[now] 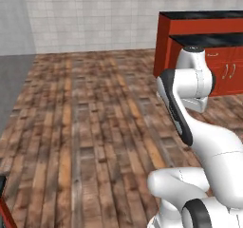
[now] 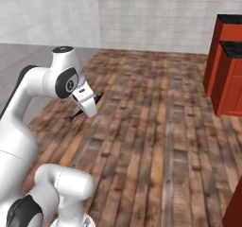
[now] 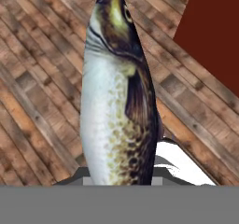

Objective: Take the fish from the fridge and place it on the digital scale on the counter by the fridge. Wait a few seconds for a reading, then move it to the plate on the dining counter.

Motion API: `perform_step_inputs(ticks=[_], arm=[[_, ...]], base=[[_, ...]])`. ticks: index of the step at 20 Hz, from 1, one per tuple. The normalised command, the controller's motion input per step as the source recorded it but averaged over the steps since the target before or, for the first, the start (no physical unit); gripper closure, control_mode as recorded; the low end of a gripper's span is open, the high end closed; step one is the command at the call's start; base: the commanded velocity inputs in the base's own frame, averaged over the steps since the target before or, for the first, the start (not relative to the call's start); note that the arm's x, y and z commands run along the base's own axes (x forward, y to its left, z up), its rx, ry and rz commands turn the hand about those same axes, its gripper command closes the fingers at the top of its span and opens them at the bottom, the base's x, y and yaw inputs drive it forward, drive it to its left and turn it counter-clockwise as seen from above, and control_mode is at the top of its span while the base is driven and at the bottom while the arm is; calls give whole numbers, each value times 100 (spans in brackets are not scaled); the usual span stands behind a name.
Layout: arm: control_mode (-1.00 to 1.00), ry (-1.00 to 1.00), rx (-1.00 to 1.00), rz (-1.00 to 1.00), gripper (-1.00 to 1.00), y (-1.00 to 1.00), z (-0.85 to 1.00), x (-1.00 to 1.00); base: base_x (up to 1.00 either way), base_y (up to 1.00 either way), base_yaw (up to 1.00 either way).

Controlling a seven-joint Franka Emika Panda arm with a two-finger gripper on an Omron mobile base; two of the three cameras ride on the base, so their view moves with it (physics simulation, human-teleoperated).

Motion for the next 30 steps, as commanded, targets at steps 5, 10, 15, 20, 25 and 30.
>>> perform_step_inputs(ticks=[5,10,15,20,25,30], arm=[[100,0,0,0,100,0,0,0],[100,0,0,0,100,0,0,0],[100,0,0,0,100,0,0,0],[100,0,0,0,100,0,0,0],[100,0,0,0,100,0,0,0],[100,0,0,0,100,0,0,0]], base=[[100,0,-1],[100,0,0],[100,0,0],[100,0,0],[100,0,0],[100,0,-1]])
